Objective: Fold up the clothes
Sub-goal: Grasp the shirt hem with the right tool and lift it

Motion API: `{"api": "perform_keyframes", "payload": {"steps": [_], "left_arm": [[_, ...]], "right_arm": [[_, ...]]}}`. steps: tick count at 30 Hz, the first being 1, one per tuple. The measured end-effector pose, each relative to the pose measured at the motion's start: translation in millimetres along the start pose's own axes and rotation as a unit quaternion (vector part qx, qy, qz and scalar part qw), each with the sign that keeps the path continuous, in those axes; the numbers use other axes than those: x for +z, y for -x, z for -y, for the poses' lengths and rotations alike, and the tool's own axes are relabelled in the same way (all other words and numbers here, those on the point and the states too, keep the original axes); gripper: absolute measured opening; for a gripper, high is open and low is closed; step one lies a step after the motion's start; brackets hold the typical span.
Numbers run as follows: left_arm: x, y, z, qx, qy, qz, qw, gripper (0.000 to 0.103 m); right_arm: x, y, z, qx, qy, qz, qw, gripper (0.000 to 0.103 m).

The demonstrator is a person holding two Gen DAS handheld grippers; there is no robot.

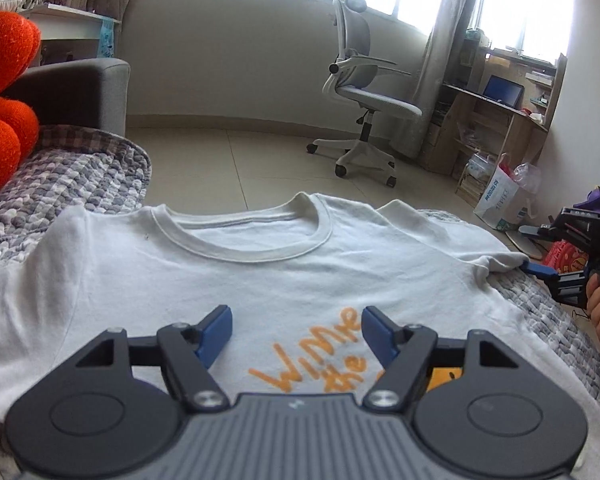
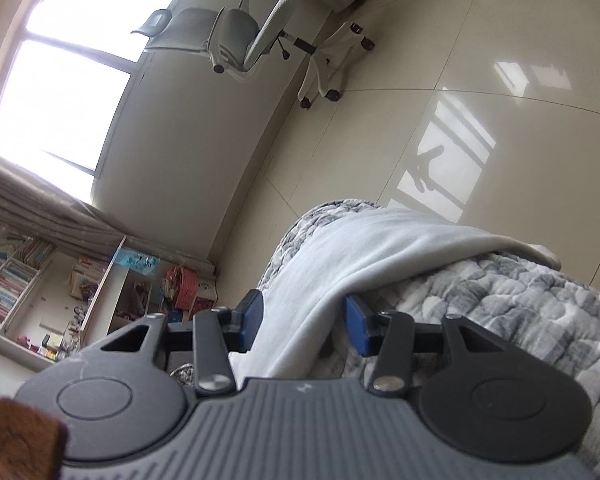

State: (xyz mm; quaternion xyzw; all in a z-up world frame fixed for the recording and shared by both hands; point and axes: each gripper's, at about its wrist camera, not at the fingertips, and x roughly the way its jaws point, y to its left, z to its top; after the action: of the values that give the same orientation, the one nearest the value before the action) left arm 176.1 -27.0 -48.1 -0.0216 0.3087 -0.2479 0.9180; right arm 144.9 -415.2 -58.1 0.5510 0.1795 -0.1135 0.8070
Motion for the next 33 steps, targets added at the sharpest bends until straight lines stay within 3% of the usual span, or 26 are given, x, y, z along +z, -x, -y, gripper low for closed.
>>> {"api": "perform_keyframes", "payload": {"steps": [5, 9, 11, 12, 14, 22, 28, 33], "left_arm": [[-2, 8, -6, -0.005, 0.012, 0.007, 0.9999, 0.073], [-5, 14, -9, 0.0, 0.009, 0.015, 0.9998, 0.074], [-6, 17, -13, 0.0, 0.014, 0.018, 0.9997, 0.074], [-5, 19, -15, -0.002, 0.019, 0.019, 0.9996, 0.074], [-4, 22, -20, -0.004, 0.028, 0.021, 0.9994, 0.074], [1, 28, -36, -0.009, 0.058, 0.025, 0.998, 0.074], [2, 28, -43, -0.004, 0.067, 0.021, 0.9975, 0.073], [3, 31, -48, -0.004, 0.072, 0.026, 0.997, 0.072]], "right_arm": [[-10, -3, -2, -0.06, -0.032, 0.061, 0.996, 0.031], [-15, -5, -9, -0.102, -0.052, 0.097, 0.989, 0.03], [-18, -7, -14, -0.119, -0.043, 0.108, 0.986, 0.029], [-20, -8, -17, -0.129, -0.033, 0.115, 0.984, 0.019], [-26, -7, -24, -0.142, -0.006, 0.132, 0.981, 0.015], [-56, 14, -60, -0.106, 0.099, 0.2, 0.969, 0.011], [-69, 26, -104, -0.027, 0.189, 0.22, 0.957, 0.011], [-91, 32, -134, 0.04, 0.269, 0.22, 0.937, 0.01]]}}
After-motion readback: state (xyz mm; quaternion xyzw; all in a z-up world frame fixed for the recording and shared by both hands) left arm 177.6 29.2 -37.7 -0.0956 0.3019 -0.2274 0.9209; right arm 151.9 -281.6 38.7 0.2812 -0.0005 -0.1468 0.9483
